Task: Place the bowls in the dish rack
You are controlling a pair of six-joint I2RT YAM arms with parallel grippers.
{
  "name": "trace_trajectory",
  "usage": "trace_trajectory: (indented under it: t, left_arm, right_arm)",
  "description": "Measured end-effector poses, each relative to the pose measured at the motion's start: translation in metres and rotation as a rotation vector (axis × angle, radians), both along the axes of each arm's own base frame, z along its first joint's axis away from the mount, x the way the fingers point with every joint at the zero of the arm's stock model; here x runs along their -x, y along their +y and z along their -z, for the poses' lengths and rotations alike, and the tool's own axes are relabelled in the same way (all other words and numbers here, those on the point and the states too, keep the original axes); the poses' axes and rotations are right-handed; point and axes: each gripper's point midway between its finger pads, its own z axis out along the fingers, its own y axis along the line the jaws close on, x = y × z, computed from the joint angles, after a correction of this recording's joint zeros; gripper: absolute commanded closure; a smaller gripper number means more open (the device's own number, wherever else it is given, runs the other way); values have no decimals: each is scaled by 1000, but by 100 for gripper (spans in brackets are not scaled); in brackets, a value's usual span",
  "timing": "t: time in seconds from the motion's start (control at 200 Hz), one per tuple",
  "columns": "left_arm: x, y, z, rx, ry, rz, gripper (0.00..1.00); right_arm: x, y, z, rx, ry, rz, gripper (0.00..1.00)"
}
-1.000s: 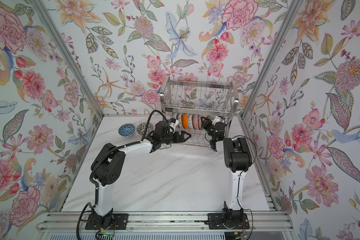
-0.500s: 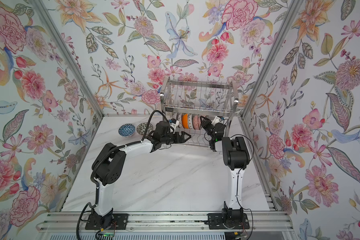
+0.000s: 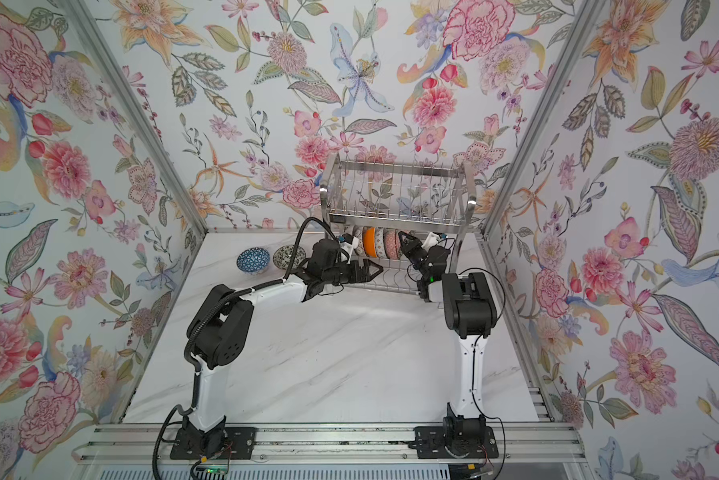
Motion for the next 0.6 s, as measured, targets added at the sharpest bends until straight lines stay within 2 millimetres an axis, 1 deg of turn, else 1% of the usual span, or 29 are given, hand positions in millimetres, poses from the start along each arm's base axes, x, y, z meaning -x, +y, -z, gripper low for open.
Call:
trace_trajectory:
  t: [0.105, 0.3, 0.465, 0.6]
  left_arm:
    - [-2, -1, 0, -3, 2, 0, 0]
    - [-4, -9, 2, -53, -17, 12, 1]
    - [-5, -22, 0, -110, -63, 36, 1]
    - [-4, -31, 4, -158, -87, 54, 1]
  right_arm:
    - [-1, 0, 5, -3, 5, -2, 98]
    - [-2, -1, 5, -3, 1, 2, 98]
    - [-2, -1, 5, -3, 1, 2, 97]
    - [-2, -1, 5, -3, 1, 2, 96]
